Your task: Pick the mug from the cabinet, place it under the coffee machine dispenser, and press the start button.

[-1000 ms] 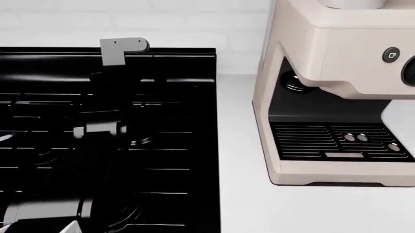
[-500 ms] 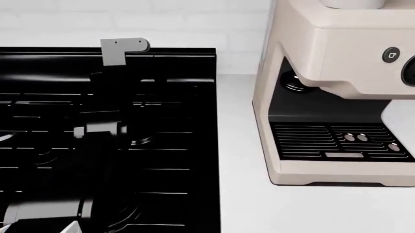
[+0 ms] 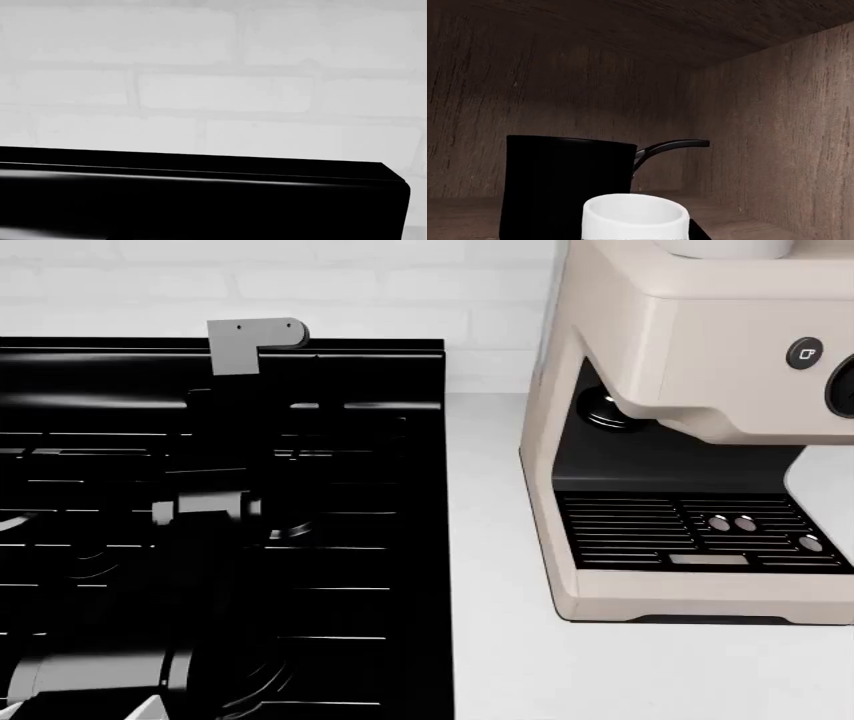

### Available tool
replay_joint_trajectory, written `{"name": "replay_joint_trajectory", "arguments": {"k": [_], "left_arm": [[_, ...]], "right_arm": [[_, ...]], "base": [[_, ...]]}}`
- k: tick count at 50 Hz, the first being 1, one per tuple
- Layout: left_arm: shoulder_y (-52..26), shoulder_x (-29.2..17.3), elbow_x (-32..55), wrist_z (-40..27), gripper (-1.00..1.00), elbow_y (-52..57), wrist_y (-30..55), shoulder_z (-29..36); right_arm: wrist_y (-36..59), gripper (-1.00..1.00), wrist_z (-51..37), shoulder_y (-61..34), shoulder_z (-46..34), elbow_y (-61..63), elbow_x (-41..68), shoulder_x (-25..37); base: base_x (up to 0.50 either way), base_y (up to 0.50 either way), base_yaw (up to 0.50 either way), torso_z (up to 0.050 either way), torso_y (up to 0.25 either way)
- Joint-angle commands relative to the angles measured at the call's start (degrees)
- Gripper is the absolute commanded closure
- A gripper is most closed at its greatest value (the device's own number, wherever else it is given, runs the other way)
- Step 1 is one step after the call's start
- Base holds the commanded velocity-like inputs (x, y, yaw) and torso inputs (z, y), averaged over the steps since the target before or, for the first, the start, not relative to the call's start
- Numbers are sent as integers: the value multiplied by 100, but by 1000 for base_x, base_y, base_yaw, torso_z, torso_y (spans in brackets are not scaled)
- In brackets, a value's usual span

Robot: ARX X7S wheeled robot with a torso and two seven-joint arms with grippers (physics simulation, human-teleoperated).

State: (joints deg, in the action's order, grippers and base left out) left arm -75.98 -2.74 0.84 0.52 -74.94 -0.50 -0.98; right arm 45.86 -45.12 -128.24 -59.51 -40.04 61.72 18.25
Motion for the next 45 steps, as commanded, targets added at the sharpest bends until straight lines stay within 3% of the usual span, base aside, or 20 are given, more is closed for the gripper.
{"name": "replay_joint_trajectory", "arguments": {"k": [1, 15, 27, 45], "left_arm": [[-3, 2, 5, 5, -100, 0, 1, 5], [2, 4, -9, -41, -100, 1, -17, 38], [0, 2, 12, -33, -100, 0, -12, 28], [4, 1, -4, -62, -100, 0, -28, 52]], "right_arm": [[175, 100, 347, 780, -451, -830, 766, -124], [142, 100, 19, 833, -199, -443, 955, 64], [19, 100, -860, -6, 453, 981, 1184, 545], [538, 100, -981, -653, 1084, 2225, 1362, 846]], "base": [[0, 0, -3, 0, 0], [3, -2, -2, 0, 0], [1, 0, -1, 0, 0], [0, 0, 0, 0, 0]]}}
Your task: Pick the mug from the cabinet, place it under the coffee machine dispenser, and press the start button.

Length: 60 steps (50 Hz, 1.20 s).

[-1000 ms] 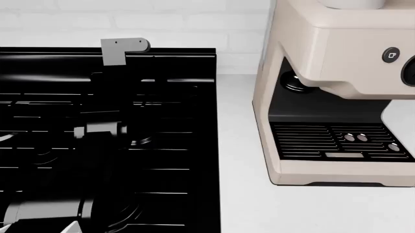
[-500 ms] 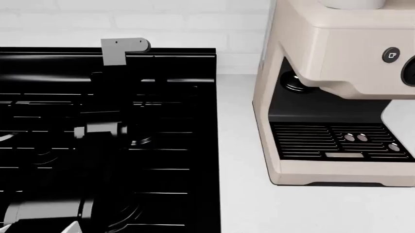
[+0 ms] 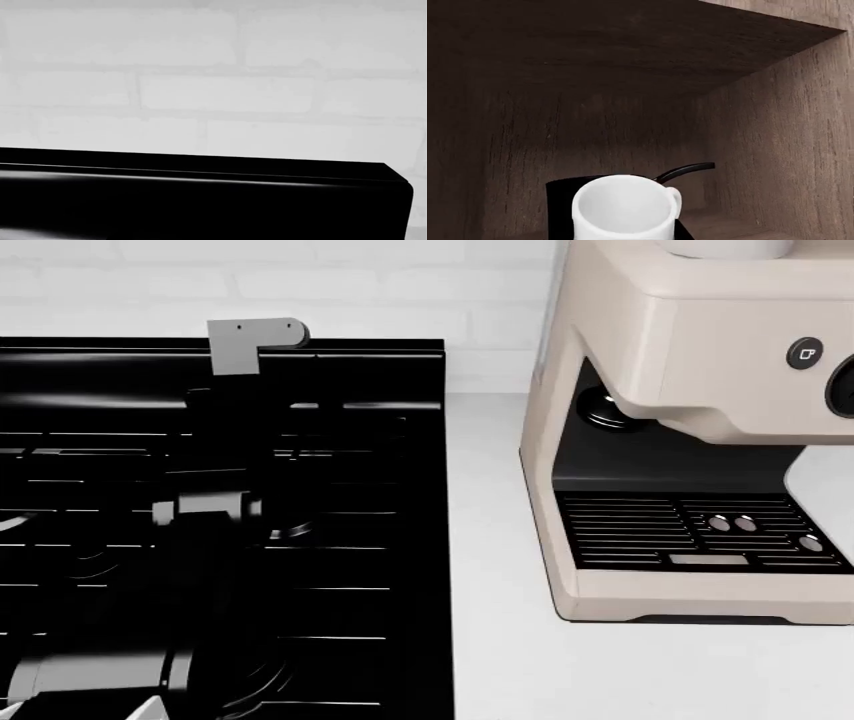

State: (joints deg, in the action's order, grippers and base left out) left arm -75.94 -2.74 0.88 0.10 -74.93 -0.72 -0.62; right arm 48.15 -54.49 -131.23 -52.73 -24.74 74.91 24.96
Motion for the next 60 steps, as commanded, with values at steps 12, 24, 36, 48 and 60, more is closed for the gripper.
{"name": "replay_joint_trajectory", "arguments": {"k": [12, 24, 36, 48, 60], "left_arm": [[-2, 3, 2, -17, -100, 1, -28, 30], [1, 3, 10, -20, -100, 1, -47, 44], [6, 0, 5, -37, -100, 0, -48, 63], [11, 1, 16, -29, -100, 1, -73, 68], [11, 5, 19, -14, -100, 1, -89, 88]], "right_arm": [[1752, 100, 241, -329, 2167, 1293, -1049, -372], [2054, 100, 134, -26, 2425, 1625, -768, -345], [2081, 100, 183, 156, 2460, 1980, -663, -261], [2368, 100, -260, 464, 2811, 2776, 61, -210], [2527, 100, -2476, 2346, 3424, 4397, 2500, 57]], "base": [[0, 0, 0, 0, 0], [-457, -104, 0, 0, 0], [-497, -250, 0, 0, 0], [-256, -316, 0, 0, 0], [0, 0, 0, 0, 0]]}}
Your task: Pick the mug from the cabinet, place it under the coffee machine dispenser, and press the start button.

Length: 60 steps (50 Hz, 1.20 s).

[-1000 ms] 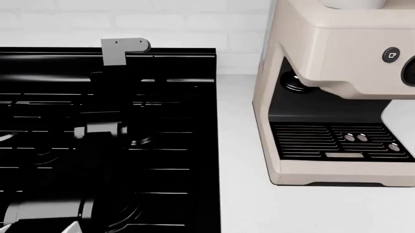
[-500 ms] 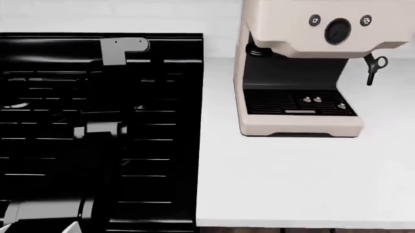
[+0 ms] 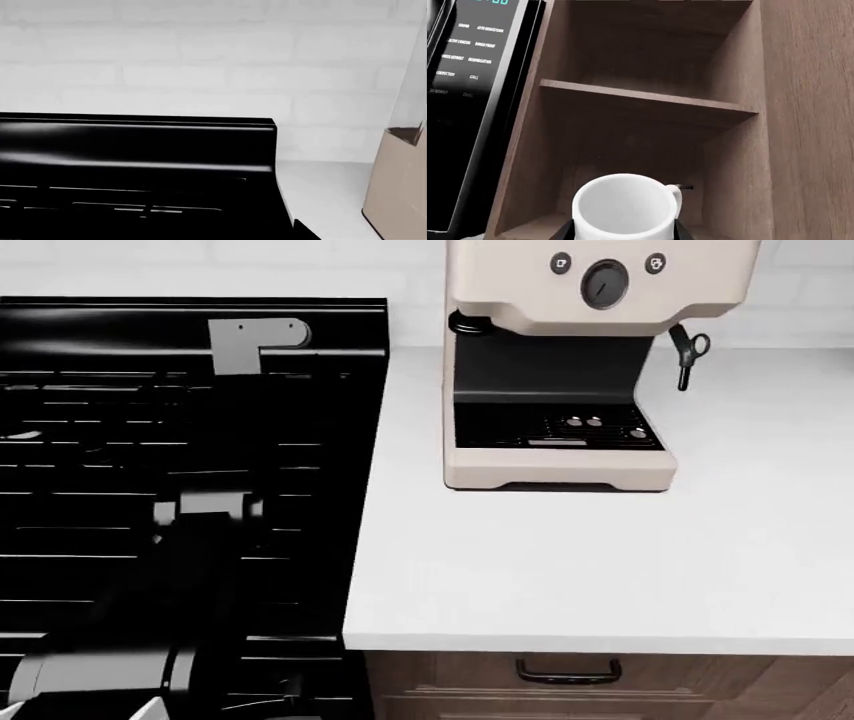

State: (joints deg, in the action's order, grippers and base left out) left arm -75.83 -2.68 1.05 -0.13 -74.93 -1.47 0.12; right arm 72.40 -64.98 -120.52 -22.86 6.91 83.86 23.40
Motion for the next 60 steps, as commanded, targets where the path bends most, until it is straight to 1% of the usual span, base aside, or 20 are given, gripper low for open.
{"name": "replay_joint_trajectory", "arguments": {"k": [1, 9, 17, 20, 26, 33, 39, 49, 54, 60], "left_arm": [[-2, 0, -1, 4, -100, 0, -14, 18], [4, 2, -21, -14, -100, 0, -30, 55], [11, 0, -17, 2, -100, 0, -43, 77], [9, 1, -14, 1, -100, 0, -46, 84], [15, 3, -15, -5, -100, 0, -62, 101], [12, 2, -5, 0, -100, 0, -67, 109], [8, 2, 10, 18, -100, 1, -60, 109], [20, 2, 4, 12, -100, 0, -67, 127], [17, 4, -2, 4, -100, 0, -60, 140], [15, 7, -6, -7, -100, 1, -64, 155]], "right_arm": [[47, 100, -1545, 1438, 469, 1370, 1743, 263], [-309, 100, -2035, 2352, 658, 2218, 2384, 631], [-538, 100, -2142, 2984, 723, 2752, 2521, 801], [-623, 100, -2176, 3368, 752, 3082, 2505, 856], [-690, 100, -1791, 4336, 974, 3616, 1997, 876], [-725, 100, -1295, 5029, 1270, 4043, 1319, 922], [-802, 100, -688, 5783, 1381, 4233, 515, 830], [-1062, 100, -106, 6839, 1591, 4489, -167, 955], [-1202, 100, 361, 7446, 1488, 4574, -856, 926], [-1557, 100, 1054, 8104, 995, 4507, -2180, 842]], "base": [[0, 0, 0, 0, 0], [0, 0, 0, 0, 0], [0, 0, 0, 0, 0], [0, 0, 0, 0, 0], [0, 0, 0, 0, 0], [0, 0, 0, 0, 0], [0, 0, 0, 0, 0], [0, 0, 0, 0, 0], [0, 0, 0, 0, 0], [0, 0, 0, 0, 0]]}}
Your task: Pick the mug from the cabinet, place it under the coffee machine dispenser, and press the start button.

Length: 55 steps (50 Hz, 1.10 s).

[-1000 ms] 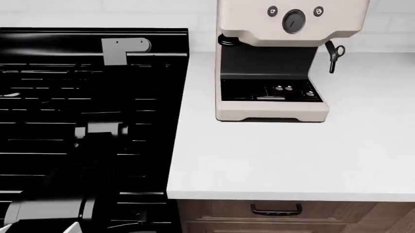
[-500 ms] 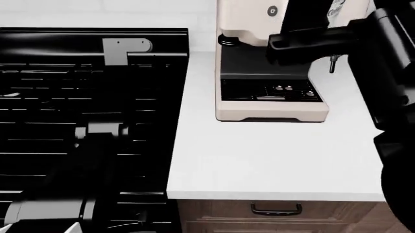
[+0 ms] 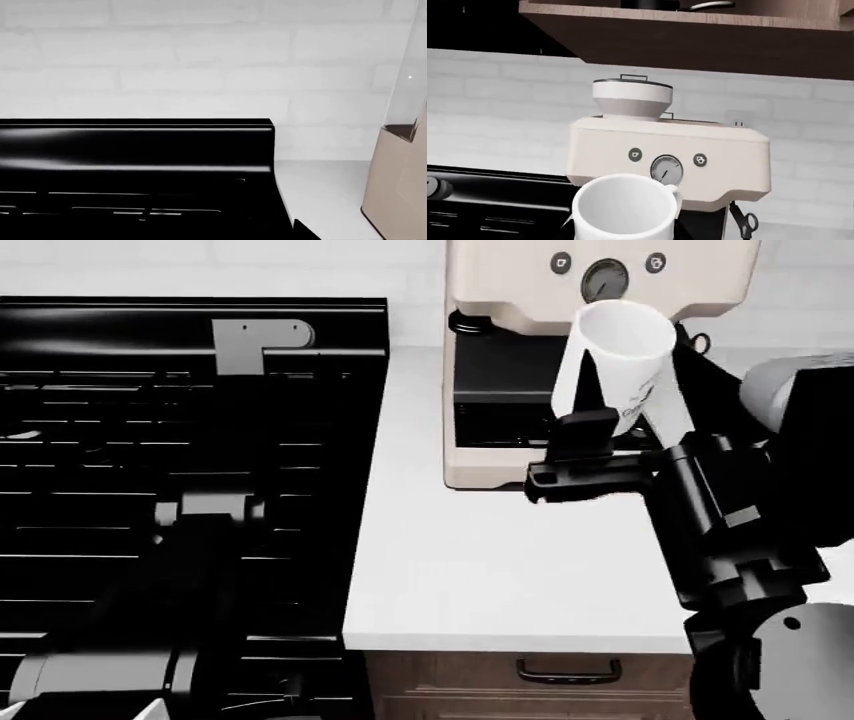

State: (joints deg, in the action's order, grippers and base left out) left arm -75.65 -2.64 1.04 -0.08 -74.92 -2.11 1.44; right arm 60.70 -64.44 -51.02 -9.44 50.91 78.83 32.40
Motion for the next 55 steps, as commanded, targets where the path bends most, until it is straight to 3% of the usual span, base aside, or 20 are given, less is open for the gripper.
{"name": "replay_joint_trajectory", "arguments": {"k": [1, 8, 28, 34, 44, 55], "left_arm": [[-1, 4, -3, -13, -100, 1, -3, 24], [3, 2, 10, -6, -100, 0, -13, 28], [7, 1, 8, -23, -100, 1, -34, 76], [8, 1, 9, -26, -100, 1, -36, 87], [5, 4, 14, -31, -100, 1, -33, 97], [11, 3, 7, -52, -100, 0, -41, 117]], "right_arm": [[-460, 100, 1092, 1232, -451, 71, -1882, -72], [-832, 100, 1398, 1550, -976, -158, -2806, -118], [-1185, 100, 1546, 1634, -1250, -630, -3341, -212], [-1416, 100, 1687, 1679, -1066, -983, -3227, -318], [-944, 100, 1537, 1211, -803, -1443, -2516, -555], [-7, 100, 741, 560, -568, -1385, -1501, -631]], "base": [[0, 0, 0, 0, 0], [0, 0, 0, 0, 0], [0, 0, 0, 0, 0], [0, 0, 0, 0, 0], [0, 0, 0, 0, 0], [0, 0, 0, 0, 0]]}}
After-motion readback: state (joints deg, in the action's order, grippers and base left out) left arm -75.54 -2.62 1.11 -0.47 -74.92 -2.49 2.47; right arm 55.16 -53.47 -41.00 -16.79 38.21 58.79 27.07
